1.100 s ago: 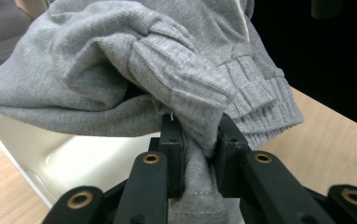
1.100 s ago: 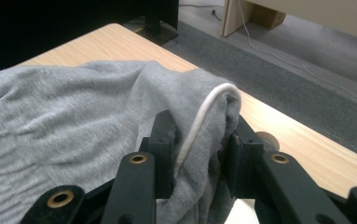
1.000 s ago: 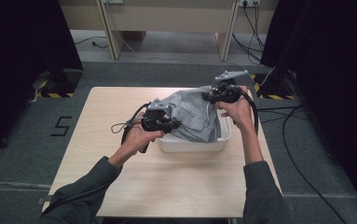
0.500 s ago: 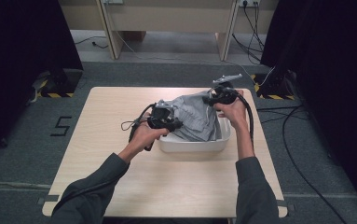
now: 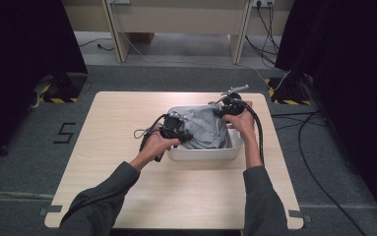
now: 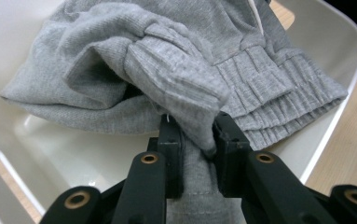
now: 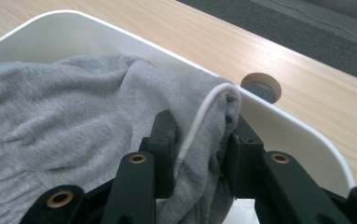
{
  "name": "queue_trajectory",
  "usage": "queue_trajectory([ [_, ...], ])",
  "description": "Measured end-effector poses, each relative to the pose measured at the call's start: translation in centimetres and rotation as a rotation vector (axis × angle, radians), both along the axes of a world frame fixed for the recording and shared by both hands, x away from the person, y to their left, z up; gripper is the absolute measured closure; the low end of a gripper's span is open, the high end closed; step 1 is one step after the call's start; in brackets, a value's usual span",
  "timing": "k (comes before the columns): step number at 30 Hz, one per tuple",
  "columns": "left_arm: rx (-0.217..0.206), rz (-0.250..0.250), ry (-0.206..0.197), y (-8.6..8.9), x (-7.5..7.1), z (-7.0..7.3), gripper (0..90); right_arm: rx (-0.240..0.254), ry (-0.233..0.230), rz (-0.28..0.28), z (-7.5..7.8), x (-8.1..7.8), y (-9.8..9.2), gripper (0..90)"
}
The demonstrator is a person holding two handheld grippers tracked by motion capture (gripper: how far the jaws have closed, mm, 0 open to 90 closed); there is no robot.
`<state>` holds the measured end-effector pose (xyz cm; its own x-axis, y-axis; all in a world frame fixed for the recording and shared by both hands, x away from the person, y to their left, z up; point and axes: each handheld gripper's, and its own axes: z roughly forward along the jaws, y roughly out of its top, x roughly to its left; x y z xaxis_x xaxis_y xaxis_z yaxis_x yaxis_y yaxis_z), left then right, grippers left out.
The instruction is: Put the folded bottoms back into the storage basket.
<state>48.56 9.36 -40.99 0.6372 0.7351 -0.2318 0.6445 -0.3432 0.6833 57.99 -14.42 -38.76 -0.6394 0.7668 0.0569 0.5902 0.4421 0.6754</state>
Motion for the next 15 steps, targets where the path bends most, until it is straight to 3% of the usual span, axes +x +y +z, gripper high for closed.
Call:
queue_trajectory([
  [8,0.024,-0.009,0.031,-0.2,0.2,-0.6,71.5,-0.040,0.017,-0.009,-0.8,0.2,0.3,66.3],
  [11,0.042,-0.012,0.036,-0.1,0.1,-0.9,69.6,-0.069,0.062,-0.019,-1.3,0.2,0.5,58.3],
  [13,0.035,0.008,0.045,0.1,0.2,-0.8,63.7,-0.111,0.058,-0.034,-1.7,0.2,0.6,53.0],
  [15,0.035,0.008,0.046,0.3,0.2,-0.6,57.8,-0.130,0.055,-0.022,-1.9,0.2,0.8,53.2],
])
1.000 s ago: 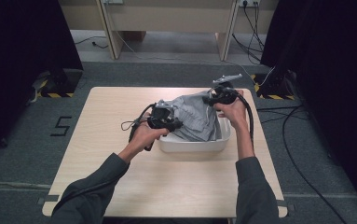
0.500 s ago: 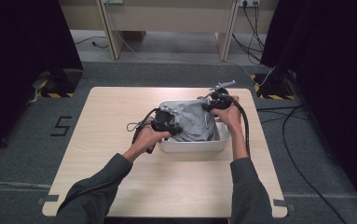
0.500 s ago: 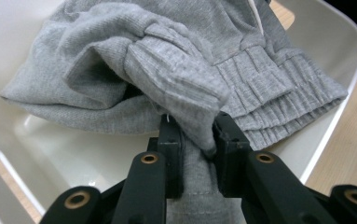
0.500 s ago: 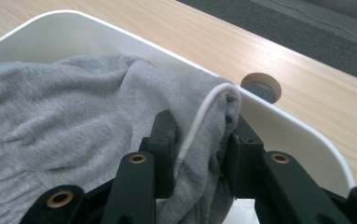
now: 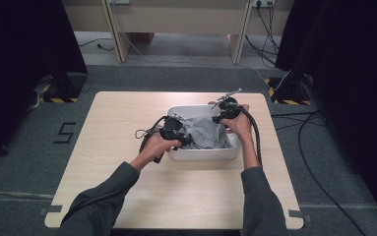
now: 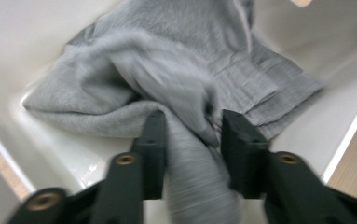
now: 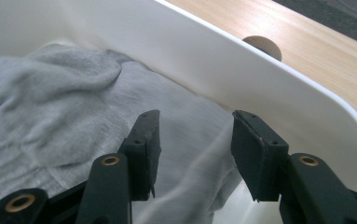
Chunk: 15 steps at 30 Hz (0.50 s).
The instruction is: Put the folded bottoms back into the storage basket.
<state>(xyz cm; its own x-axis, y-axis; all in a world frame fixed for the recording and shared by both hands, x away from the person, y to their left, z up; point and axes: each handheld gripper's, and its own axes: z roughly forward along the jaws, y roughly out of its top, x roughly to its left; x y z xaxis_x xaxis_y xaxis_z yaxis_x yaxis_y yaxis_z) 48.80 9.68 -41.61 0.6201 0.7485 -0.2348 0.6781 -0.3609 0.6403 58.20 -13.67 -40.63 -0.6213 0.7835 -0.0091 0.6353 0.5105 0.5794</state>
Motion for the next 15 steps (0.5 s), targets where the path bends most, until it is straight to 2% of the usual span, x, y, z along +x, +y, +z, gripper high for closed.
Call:
queue_trajectory([
  [2,-0.008,0.021,-0.013,0.4,0.0,0.5,54.1,0.007,-0.009,-0.006,0.2,-0.1,0.0,52.1],
  [4,-0.012,0.028,-0.026,0.8,0.0,1.0,51.9,0.001,-0.020,-0.020,0.5,-0.1,0.0,46.7],
  [6,-0.014,0.029,-0.040,1.0,-0.1,1.4,50.9,0.003,-0.031,-0.042,0.9,-0.1,-0.1,44.1],
  [9,-0.021,0.025,-0.043,1.2,-0.5,1.6,49.4,0.054,-0.047,-0.067,1.6,-0.2,-0.2,42.2],
  [13,-0.031,0.021,-0.054,1.4,-0.9,1.8,46.4,0.055,-0.059,-0.063,2.0,-0.5,-0.3,40.0],
  [15,-0.030,0.009,-0.060,1.4,-1.1,2.1,45.7,0.057,-0.049,-0.065,2.1,-0.6,-0.3,39.5],
])
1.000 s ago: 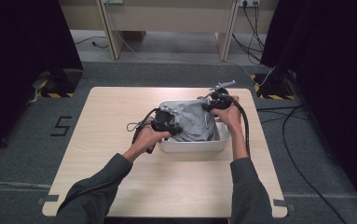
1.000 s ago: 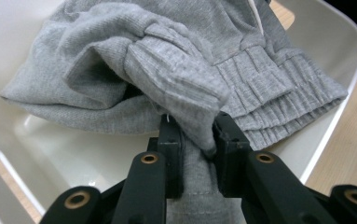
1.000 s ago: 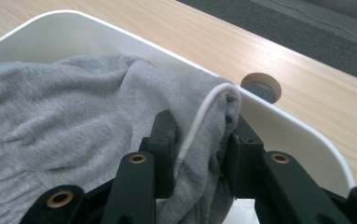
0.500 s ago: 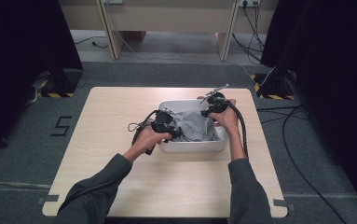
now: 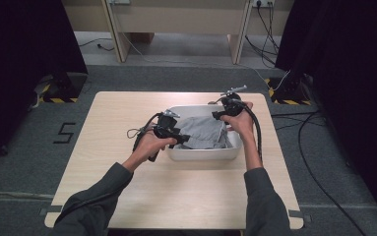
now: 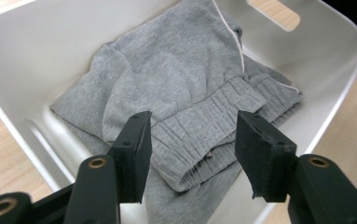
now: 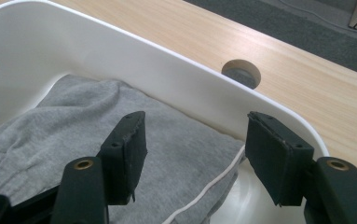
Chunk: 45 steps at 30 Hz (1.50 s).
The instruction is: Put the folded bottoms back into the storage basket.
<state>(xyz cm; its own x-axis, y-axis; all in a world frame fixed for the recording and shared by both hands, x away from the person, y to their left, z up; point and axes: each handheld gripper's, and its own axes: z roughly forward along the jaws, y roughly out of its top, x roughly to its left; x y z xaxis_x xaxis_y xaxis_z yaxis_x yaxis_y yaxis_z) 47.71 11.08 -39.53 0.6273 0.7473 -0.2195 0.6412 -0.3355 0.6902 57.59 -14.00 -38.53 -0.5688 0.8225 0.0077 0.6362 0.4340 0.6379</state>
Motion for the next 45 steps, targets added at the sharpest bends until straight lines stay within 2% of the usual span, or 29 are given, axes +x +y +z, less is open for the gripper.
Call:
queue_trajectory([
  [3,-0.006,-0.010,-0.009,0.0,-0.2,0.4,44.6,-0.004,0.000,0.011,0.1,-0.1,0.0,39.0],
  [8,-0.021,-0.016,-0.021,0.2,-0.7,1.0,42.3,0.042,-0.016,0.017,0.5,-0.7,0.0,38.6],
  [14,-0.031,-0.023,-0.034,1.0,-1.6,1.5,39.7,0.064,-0.029,0.029,0.9,-1.7,-0.6,38.0],
  [22,-0.063,-0.024,-0.049,3.0,-3.1,1.9,35.8,0.069,-0.063,0.062,1.5,-3.4,-0.8,37.0],
  [24,-0.072,-0.026,-0.058,3.4,-3.6,2.1,35.6,0.062,-0.057,0.081,1.5,-3.9,-0.7,36.3],
  [25,-0.073,-0.027,-0.061,3.6,-3.7,2.2,35.3,0.057,-0.073,0.096,1.5,-4.0,-0.6,36.4],
  [28,-0.075,-0.030,-0.069,4.1,-4.3,2.4,34.7,0.074,-0.073,0.113,1.7,-4.7,-0.3,36.3],
  [30,-0.088,-0.026,-0.075,4.3,-4.8,2.6,34.3,0.075,-0.091,0.134,1.8,-5.2,0.0,36.1],
  [34,-0.096,-0.034,-0.089,4.8,-5.7,2.8,33.9,0.073,-0.097,0.147,2.1,-5.9,0.4,35.7],
  [35,-0.098,-0.036,-0.091,4.8,-5.9,2.8,33.7,0.071,-0.110,0.154,2.2,-6.0,0.5,35.5],
  [37,-0.101,-0.038,-0.094,5.0,-6.2,2.8,33.5,0.080,-0.103,0.148,2.3,-6.3,0.6,35.5],
  [38,-0.102,-0.040,-0.095,5.0,-6.3,2.8,33.4,0.075,-0.117,0.157,2.3,-6.4,0.6,35.5],
  [45,-0.111,-0.033,-0.100,5.8,-7.2,2.3,32.6,0.079,-0.129,0.182,2.5,-7.9,0.9,34.8],
])
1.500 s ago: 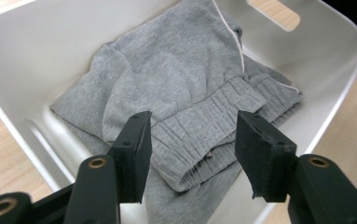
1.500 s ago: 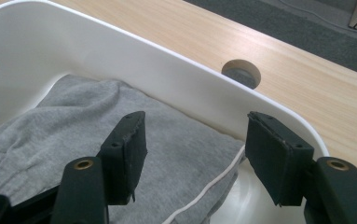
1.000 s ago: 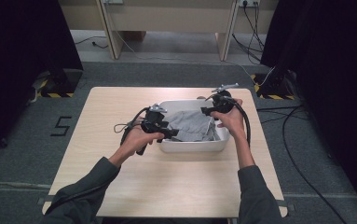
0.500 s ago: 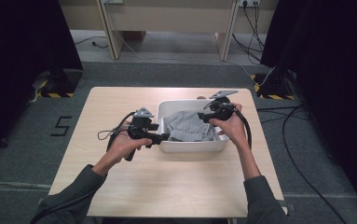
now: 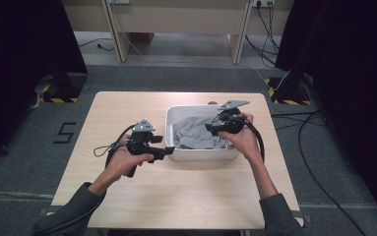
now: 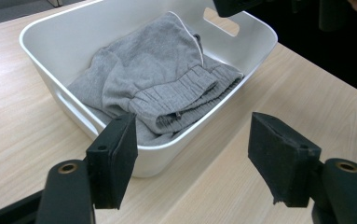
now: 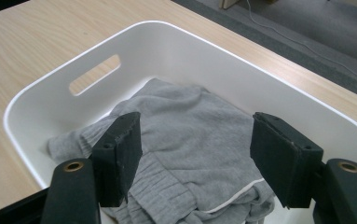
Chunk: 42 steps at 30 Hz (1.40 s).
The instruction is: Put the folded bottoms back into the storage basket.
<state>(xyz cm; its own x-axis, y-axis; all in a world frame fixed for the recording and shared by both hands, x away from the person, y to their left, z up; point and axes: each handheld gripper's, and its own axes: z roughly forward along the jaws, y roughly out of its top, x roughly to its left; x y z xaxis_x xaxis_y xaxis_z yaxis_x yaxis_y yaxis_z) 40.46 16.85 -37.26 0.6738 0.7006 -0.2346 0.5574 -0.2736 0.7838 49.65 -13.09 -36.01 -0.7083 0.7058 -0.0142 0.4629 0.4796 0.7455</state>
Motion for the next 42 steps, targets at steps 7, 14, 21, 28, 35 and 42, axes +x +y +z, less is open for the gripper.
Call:
queue_trajectory([
  [7,-0.013,0.013,0.004,0.9,-1.0,-1.0,32.4,0.018,-0.019,0.037,0.3,-1.9,-0.4,34.6],
  [14,-0.035,0.013,0.006,1.6,-2.0,-1.3,30.7,0.017,-0.025,0.054,0.1,-3.2,-0.7,34.5],
  [21,-0.043,0.015,-0.003,2.2,-2.9,-1.3,29.4,0.011,-0.027,0.079,-0.1,-4.0,-0.7,33.4],
  [28,-0.048,0.018,-0.002,2.7,-4.0,-2.0,25.2,0.034,-0.032,0.087,-0.5,-5.1,-1.0,32.9],
  [35,-0.059,0.044,-0.010,3.1,-4.7,-2.5,20.2,0.050,-0.055,0.090,-0.6,-6.2,-1.2,32.3],
  [42,-0.070,0.042,0.003,3.5,-5.1,-3.1,18.2,0.056,-0.064,0.101,-0.9,-7.1,-1.4,32.3],
])
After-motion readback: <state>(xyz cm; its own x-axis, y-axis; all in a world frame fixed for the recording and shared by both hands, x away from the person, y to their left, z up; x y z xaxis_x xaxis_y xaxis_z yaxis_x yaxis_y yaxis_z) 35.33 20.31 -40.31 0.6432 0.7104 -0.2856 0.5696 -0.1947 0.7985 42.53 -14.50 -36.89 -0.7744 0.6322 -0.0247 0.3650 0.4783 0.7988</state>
